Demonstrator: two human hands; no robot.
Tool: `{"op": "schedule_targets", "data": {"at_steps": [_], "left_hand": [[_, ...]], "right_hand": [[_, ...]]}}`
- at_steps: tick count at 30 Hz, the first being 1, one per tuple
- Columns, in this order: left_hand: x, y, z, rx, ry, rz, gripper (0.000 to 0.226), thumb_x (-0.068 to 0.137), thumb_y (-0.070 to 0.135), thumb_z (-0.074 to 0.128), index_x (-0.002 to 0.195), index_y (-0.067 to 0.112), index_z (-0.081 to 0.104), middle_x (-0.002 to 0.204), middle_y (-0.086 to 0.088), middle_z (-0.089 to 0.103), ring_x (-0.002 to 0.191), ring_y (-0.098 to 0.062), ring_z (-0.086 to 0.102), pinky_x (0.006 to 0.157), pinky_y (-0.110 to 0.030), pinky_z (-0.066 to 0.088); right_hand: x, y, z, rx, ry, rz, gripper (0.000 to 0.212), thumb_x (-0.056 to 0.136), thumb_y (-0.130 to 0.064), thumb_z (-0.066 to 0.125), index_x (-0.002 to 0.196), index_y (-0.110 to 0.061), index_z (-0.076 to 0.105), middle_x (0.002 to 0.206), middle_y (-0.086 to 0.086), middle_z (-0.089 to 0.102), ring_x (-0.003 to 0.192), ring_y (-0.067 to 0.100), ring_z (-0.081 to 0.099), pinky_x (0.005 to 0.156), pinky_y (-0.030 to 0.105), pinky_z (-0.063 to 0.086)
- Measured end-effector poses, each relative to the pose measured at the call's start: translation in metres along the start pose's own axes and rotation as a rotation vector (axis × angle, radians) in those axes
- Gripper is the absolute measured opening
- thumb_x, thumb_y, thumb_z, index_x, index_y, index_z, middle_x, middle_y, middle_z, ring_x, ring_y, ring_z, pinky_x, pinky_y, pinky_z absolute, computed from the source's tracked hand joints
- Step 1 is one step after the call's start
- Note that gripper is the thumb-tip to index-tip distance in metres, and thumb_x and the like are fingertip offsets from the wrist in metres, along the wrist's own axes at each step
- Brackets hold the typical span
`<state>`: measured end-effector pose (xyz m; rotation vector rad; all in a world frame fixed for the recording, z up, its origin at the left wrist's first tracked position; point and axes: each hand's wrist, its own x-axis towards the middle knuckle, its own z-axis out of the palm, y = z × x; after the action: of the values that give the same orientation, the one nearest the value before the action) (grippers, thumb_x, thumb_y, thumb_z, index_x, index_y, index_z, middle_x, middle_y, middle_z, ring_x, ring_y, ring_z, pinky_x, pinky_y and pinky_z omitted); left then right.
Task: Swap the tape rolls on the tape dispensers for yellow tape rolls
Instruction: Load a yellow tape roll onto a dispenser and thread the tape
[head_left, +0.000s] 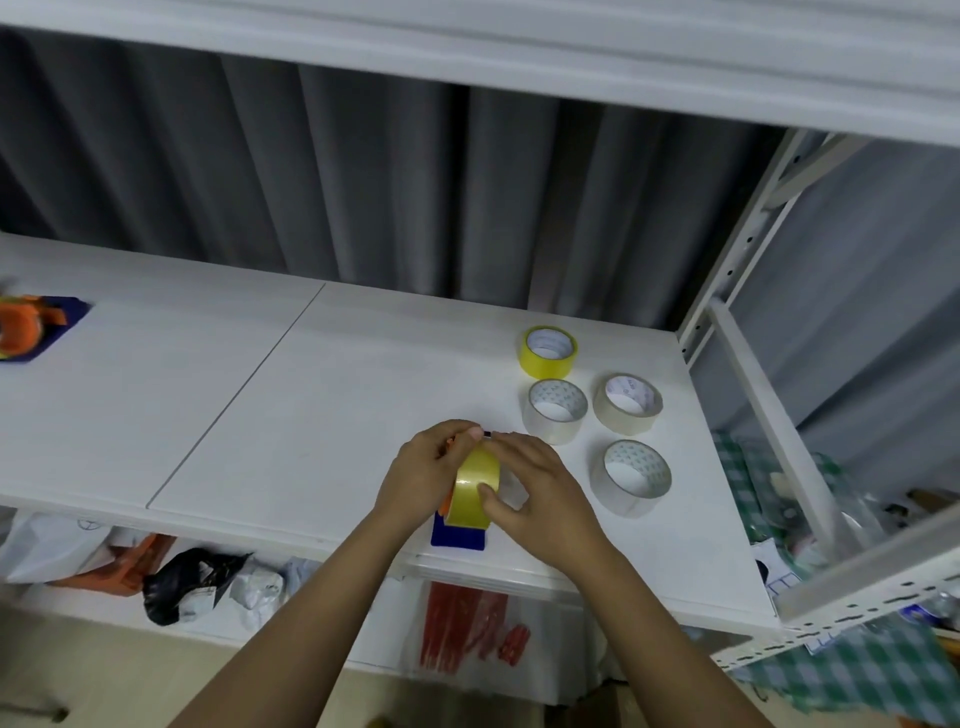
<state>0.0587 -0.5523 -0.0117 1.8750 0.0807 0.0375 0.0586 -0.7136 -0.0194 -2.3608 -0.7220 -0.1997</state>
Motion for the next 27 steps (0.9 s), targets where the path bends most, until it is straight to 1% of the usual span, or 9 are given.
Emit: {"op": "schedule_targets", "data": {"at_steps": [3,6,9,11,13,17,21,25,27], "left_hand": [[-0.004,-0.003,0.000,-0.012,-0.055,0.002,0.017,0.096,0.040,0.045,0.100,0.043,0.061,0.101,0.021,0.065,0.095,0.005,0.059,0.082,-0.013,0.044],[-0.010,-0.009,-0.005,-0.010,-0.135,-0.020,0.022,0.096,0.033,0.049,0.113,0.045,0.054,0.089,0.023,0.056,0.078,0.016,0.054,0.069,-0.001,0.039],[-0.016,-0.014,-0.011,0.004,-0.259,-0.038,0.045,0.090,0.022,0.059,0.128,0.040,0.044,0.098,0.020,0.051,0.076,0.016,0.053,0.065,-0.003,0.040],[-0.019,-0.018,-0.014,0.020,-0.300,-0.021,0.055,0.088,0.015,0.062,0.129,0.043,0.040,0.107,0.020,0.049,0.080,0.020,0.052,0.066,-0.002,0.040],[-0.021,-0.019,-0.015,0.027,-0.296,-0.006,0.054,0.089,0.018,0.061,0.128,0.048,0.038,0.112,0.017,0.051,0.083,0.017,0.053,0.070,-0.003,0.042],[-0.021,-0.020,-0.015,0.052,-0.302,0.004,0.047,0.094,0.029,0.053,0.137,0.044,0.039,0.126,0.011,0.054,0.103,0.005,0.054,0.087,-0.012,0.043],[-0.023,-0.022,-0.012,0.105,-0.262,0.026,0.037,0.098,0.034,0.045,0.132,0.045,0.044,0.122,0.015,0.057,0.100,0.001,0.057,0.081,-0.003,0.040],[-0.022,-0.020,-0.010,0.059,-0.136,0.012,0.027,0.100,0.030,0.039,0.119,0.042,0.054,0.111,0.021,0.059,0.098,0.019,0.052,0.078,0.001,0.037],[-0.020,-0.021,-0.009,0.070,-0.110,0.013,0.027,0.100,0.032,0.039,0.120,0.038,0.056,0.107,0.023,0.060,0.097,0.018,0.053,0.078,0.000,0.038]], "right_hand": [[0.005,0.007,0.003,-0.093,-0.129,0.089,0.047,0.094,-0.035,0.049,0.139,-0.022,0.045,0.142,-0.006,0.047,0.137,0.013,0.029,0.107,0.016,0.018],[0.011,0.014,0.007,0.032,-0.238,0.235,0.042,0.099,-0.031,0.042,0.139,-0.020,0.045,0.142,-0.001,0.047,0.137,0.016,0.028,0.106,0.017,0.017],[0.021,0.015,0.009,0.230,-0.222,0.333,0.038,0.100,-0.027,0.042,0.135,-0.015,0.051,0.136,0.004,0.051,0.129,0.017,0.040,0.108,0.024,0.029],[0.027,0.010,0.011,0.368,-0.160,0.401,0.036,0.098,-0.026,0.046,0.130,-0.014,0.056,0.131,0.002,0.053,0.120,0.010,0.047,0.097,0.014,0.035],[0.027,0.004,0.014,0.390,-0.028,0.369,0.027,0.095,-0.023,0.053,0.119,-0.015,0.064,0.117,-0.002,0.057,0.108,0.007,0.053,0.086,0.008,0.037],[0.016,0.001,0.018,0.249,0.135,0.208,0.012,0.091,-0.019,0.060,0.098,-0.014,0.069,0.095,-0.004,0.058,0.095,0.012,0.055,0.085,0.018,0.041],[0.003,-0.003,0.015,0.087,0.164,0.094,0.015,0.091,-0.018,0.061,0.101,-0.012,0.070,0.100,0.000,0.063,0.098,0.017,0.054,0.085,0.010,0.035],[-0.006,-0.012,0.017,0.012,0.115,0.021,0.025,0.092,-0.019,0.059,0.114,-0.015,0.068,0.111,0.001,0.063,0.106,0.018,0.053,0.089,0.022,0.042],[-0.010,-0.013,0.020,0.038,0.101,0.053,0.031,0.092,-0.022,0.058,0.123,-0.018,0.063,0.120,-0.003,0.060,0.112,0.016,0.051,0.094,0.020,0.040]]}}
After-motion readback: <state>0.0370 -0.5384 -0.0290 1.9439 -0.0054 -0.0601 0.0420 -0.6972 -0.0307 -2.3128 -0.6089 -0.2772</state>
